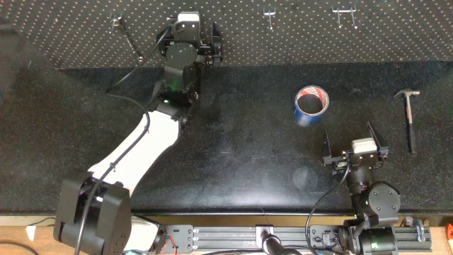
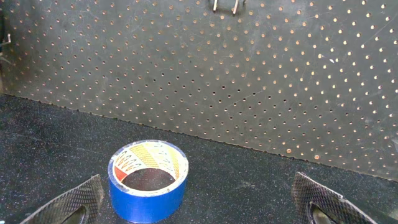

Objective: Place Tools Onto Pegboard

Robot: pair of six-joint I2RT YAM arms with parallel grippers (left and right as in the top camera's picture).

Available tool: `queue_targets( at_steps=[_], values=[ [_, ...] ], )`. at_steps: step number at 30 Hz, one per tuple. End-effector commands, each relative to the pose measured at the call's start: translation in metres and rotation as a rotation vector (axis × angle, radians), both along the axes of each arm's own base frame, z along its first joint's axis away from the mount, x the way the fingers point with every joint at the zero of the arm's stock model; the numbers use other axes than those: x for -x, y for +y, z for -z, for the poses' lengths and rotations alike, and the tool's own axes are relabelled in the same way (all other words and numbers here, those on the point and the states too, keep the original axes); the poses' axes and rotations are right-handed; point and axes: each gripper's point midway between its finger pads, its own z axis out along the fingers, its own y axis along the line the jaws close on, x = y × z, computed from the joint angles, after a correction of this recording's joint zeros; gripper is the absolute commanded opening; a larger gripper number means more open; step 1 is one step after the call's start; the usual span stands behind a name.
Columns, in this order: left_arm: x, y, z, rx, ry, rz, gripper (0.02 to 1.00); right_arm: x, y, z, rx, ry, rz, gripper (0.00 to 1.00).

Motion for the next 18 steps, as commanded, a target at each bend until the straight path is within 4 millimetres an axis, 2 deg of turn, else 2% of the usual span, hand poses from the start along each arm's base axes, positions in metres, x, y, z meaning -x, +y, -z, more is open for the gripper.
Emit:
queue_targets(
  at_steps=[1,3,4,5,8,11,13,18],
  values=[
    [0.011,0.004,-0.005,-0.021,0.049,0.004,0.996,0.000,-0.001,0.002,-0.011,0.001,0.004,0.989],
    [0.051,0.020,0.003,-0.070,0.185,0.001,0.996,0.000,-0.001,0.002,-0.011,0.001,0.004,0.989],
    [0.073,0.038,0.002,-0.072,0.213,-0.015,0.996,0.000,-0.001,0.002,-0.011,0.001,0.004,0.989],
    [0.088,0.053,0.001,-0.056,0.208,-0.026,0.996,0.000,-0.001,0.002,-0.011,0.001,0.004,0.989],
    [0.137,0.108,0.017,0.035,0.151,-0.057,0.996,0.000,-0.001,0.002,-0.011,0.001,0.004,0.989],
    [0.177,0.152,0.026,0.062,-0.030,-0.161,0.996,0.000,-0.001,0.002,-0.011,0.001,0.004,0.989],
    [0.197,0.160,0.036,0.060,-0.089,-0.193,0.996,0.000,-0.001,0.002,-0.011,0.001,0.004,0.989],
    [0.226,0.156,0.055,0.057,-0.205,-0.188,0.996,0.000,-0.001,0.002,-0.011,0.001,0.004,0.989]
  ],
)
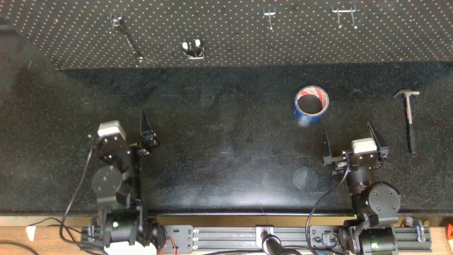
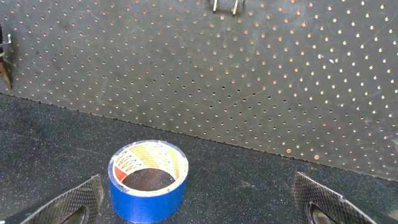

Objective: Place Tools Onto Pegboard

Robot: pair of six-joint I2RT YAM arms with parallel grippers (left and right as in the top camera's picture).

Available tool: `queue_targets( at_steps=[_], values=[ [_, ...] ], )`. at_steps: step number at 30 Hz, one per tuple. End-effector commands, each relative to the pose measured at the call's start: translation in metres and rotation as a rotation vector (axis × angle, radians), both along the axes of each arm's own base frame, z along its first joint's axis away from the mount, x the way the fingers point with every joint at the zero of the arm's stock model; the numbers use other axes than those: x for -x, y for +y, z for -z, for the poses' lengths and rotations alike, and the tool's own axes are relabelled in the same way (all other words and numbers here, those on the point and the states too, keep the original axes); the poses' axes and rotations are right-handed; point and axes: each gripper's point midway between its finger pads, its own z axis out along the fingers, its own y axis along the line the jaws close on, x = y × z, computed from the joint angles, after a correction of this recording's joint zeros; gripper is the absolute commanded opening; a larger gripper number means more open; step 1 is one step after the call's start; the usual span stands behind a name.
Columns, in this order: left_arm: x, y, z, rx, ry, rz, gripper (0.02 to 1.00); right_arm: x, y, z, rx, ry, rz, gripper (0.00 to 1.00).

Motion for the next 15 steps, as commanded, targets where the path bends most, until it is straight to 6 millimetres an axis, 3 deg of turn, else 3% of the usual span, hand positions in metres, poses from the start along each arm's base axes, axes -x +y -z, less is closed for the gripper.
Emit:
queue_targets(
  at_steps=[1,4,7,15],
  values=[
    [0.018,-0.006,0.011,-0.009,-0.063,0.020,0.996,0.000,-0.001,0.002,-0.011,0.001,0.003,0.989],
    [0.026,-0.020,0.024,-0.001,-0.017,0.083,0.996,0.000,-0.001,0.002,-0.011,0.001,0.003,0.989],
    [0.025,-0.038,0.023,-0.056,-0.017,0.173,0.996,0.000,-0.001,0.002,-0.011,0.001,0.003,0.989],
    [0.025,-0.042,0.023,-0.056,-0.018,0.188,0.996,0.000,-0.001,0.002,-0.011,0.001,0.004,0.989]
  ],
)
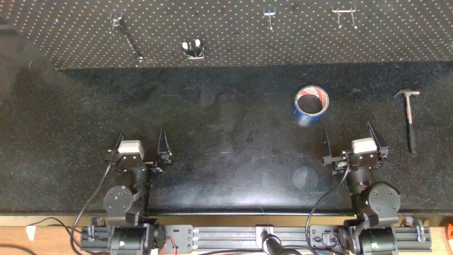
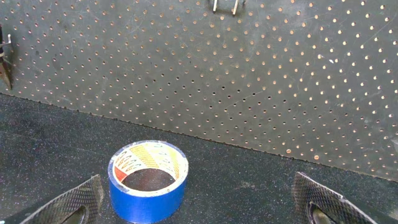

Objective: Place Tools Onto Pegboard

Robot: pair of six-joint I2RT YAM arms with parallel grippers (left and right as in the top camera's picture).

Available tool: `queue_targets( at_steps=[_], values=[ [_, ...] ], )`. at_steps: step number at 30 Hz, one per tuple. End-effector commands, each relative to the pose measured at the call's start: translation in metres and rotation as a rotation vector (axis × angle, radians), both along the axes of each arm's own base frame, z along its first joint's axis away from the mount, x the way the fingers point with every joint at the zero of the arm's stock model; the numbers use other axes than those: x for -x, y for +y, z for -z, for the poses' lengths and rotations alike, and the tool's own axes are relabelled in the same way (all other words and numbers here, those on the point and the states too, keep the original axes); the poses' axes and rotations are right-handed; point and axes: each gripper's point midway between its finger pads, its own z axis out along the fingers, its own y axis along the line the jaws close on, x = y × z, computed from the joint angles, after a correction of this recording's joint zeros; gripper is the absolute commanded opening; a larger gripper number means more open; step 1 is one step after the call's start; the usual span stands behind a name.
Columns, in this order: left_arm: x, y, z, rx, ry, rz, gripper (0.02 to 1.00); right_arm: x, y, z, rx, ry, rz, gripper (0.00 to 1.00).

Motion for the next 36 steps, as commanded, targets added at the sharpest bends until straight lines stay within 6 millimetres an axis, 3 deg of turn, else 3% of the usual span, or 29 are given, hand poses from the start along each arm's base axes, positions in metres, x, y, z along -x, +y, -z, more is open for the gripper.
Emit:
queue_targets(
  at_steps=[1,7,10,14,17,19,20,23,30,36],
  values=[
    [0.001,-0.004,0.000,-0.012,-0.004,0.023,0.996,0.000,-0.001,0.002,-0.011,0.001,0.003,0.989],
    [0.001,-0.004,0.000,-0.012,-0.004,0.023,0.996,0.000,-0.005,0.001,-0.076,0.007,0.033,0.989],
    [0.001,-0.004,0.000,-0.012,-0.004,0.023,0.996,0.001,0.001,-0.027,-0.218,-0.002,0.012,0.987],
    [0.001,-0.004,0.000,-0.012,-0.004,0.023,0.996,-0.024,0.037,-0.055,-0.189,0.241,-0.089,0.991],
    [0.001,-0.004,0.000,-0.012,-0.004,0.023,0.996,-0.057,0.081,-0.065,-0.177,0.476,-0.158,0.989],
    [0.001,-0.004,0.000,-0.012,-0.004,0.023,0.996,-0.075,0.093,-0.053,-0.229,0.689,-0.104,0.989],
    [0.001,-0.004,0.000,-0.012,-0.004,0.023,0.996,-0.077,0.094,-0.040,-0.237,0.834,-0.050,0.989],
    [0.001,-0.004,0.000,-0.012,-0.004,0.023,0.996,-0.081,0.095,-0.005,-0.179,1.052,0.009,0.989],
    [0.001,-0.004,0.000,-0.012,-0.004,0.023,0.996,-0.095,0.103,0.068,-0.206,1.241,0.106,0.989],
    [0.001,-0.004,0.000,-0.012,-0.004,0.023,0.996,-0.107,0.107,0.098,-0.196,1.269,0.116,0.969]
  ],
)
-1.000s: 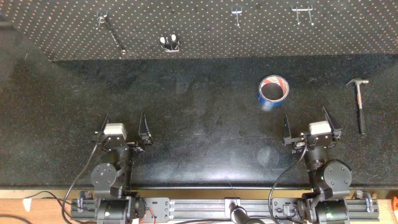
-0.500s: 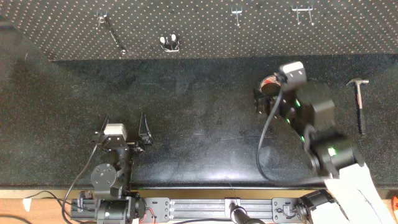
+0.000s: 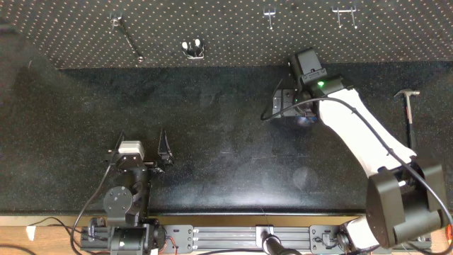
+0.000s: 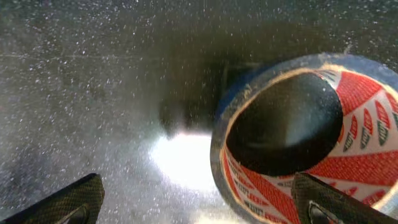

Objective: Place Tools Onto Pegboard

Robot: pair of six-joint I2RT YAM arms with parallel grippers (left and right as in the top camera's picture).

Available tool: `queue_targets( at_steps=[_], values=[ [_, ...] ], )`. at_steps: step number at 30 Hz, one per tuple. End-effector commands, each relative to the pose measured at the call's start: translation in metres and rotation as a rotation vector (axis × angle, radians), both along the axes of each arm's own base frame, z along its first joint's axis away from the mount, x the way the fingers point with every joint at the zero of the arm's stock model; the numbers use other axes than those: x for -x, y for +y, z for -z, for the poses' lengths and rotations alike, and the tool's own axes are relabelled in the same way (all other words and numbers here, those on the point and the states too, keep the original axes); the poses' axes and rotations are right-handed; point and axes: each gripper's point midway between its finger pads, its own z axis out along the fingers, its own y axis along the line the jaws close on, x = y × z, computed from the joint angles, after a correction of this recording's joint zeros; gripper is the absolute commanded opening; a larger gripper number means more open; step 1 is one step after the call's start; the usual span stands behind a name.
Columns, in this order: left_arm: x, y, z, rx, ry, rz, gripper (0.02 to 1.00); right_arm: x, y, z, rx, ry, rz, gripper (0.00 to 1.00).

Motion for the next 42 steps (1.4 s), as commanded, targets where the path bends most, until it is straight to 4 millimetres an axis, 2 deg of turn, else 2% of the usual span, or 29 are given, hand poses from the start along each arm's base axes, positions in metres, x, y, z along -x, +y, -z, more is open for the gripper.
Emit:
queue_targets(
  at_steps=[1,3,5,6,7,8,10,11,12,13,14,15,16,17,18,20,23,26,29,34,37,39,42],
  values=[
    [0.000,-0.002,0.001,-0.012,0.002,0.013,0.996,-0.009,0.006,0.008,-0.007,0.005,0.011,0.890],
    [0.000,-0.002,0.001,-0.012,0.002,0.013,0.996,-0.010,0.003,0.014,0.015,0.012,0.017,0.713],
    [0.000,-0.002,0.001,-0.012,0.002,0.013,0.996,-0.010,0.002,0.016,0.020,0.016,0.017,0.472],
    [0.000,-0.002,0.001,-0.012,0.002,0.013,0.996,-0.010,0.002,0.016,0.020,0.015,0.017,0.303],
    [0.000,-0.002,0.001,-0.012,0.002,0.013,0.996,-0.010,0.002,0.016,0.020,0.015,0.017,0.244],
    [0.000,-0.002,0.001,-0.012,0.002,0.013,0.996,-0.011,0.002,0.016,0.019,0.013,0.017,0.091],
    [0.000,-0.002,0.001,-0.012,0.002,0.013,0.996,-0.012,0.003,0.010,0.013,-0.002,0.017,0.075],
    [0.000,-0.002,0.001,-0.012,0.002,0.013,0.996,-0.013,0.004,-0.003,0.000,-0.035,0.017,0.075],
    [0.000,-0.002,0.001,-0.012,0.002,0.013,0.996,-0.014,0.005,-0.023,-0.030,-0.082,0.044,0.075],
    [0.000,-0.002,0.001,-0.012,0.002,0.013,0.996,-0.015,0.010,-0.063,-0.091,-0.183,0.084,0.075],
    [0.000,-0.002,0.001,-0.012,0.002,0.013,0.996,-0.018,0.017,-0.088,-0.127,-0.261,0.073,0.075],
    [0.000,-0.002,0.001,-0.012,0.002,0.013,0.996,-0.021,0.031,-0.129,-0.181,-0.404,0.036,0.075],
    [0.000,-0.002,0.001,-0.012,0.002,0.013,0.996,-0.024,0.042,-0.163,-0.208,-0.532,0.018,0.075],
    [0.000,-0.002,0.001,-0.012,0.002,0.013,0.996,-0.025,0.048,-0.183,-0.211,-0.616,0.018,0.075],
    [0.000,-0.002,0.001,-0.012,0.002,0.013,0.998,-0.030,0.062,-0.223,-0.160,-0.814,-0.033,0.075],
    [0.000,-0.002,0.001,-0.012,0.002,0.013,0.996,-0.036,0.082,-0.245,-0.142,-0.937,-0.127,0.075],
    [0.000,-0.002,0.001,-0.012,0.002,0.013,0.996,-0.056,0.096,-0.245,-0.101,-1.015,-0.186,0.075],
    [0.000,-0.002,0.001,-0.012,0.002,0.013,0.996,-0.076,0.107,-0.222,-0.063,-1.013,-0.209,0.075],
    [0.000,-0.002,0.001,-0.012,0.002,0.013,0.996,-0.093,0.107,-0.201,-0.016,-1.005,-0.175,0.075],
    [0.000,-0.002,0.001,-0.012,0.002,0.013,0.996,-0.110,0.104,-0.186,0.007,-1.008,-0.145,0.075],
    [0.000,-0.002,0.001,-0.012,0.002,0.013,0.996,-0.120,0.107,-0.182,-0.003,-1.035,-0.131,0.077],
    [0.000,-0.002,0.001,-0.012,0.002,0.013,0.996,-0.125,0.111,-0.173,-0.003,-1.033,-0.132,0.082],
    [0.000,-0.002,0.001,-0.012,0.002,0.013,0.998,-0.125,0.112,-0.172,-0.006,-1.030,-0.136,0.145]
  ],
)
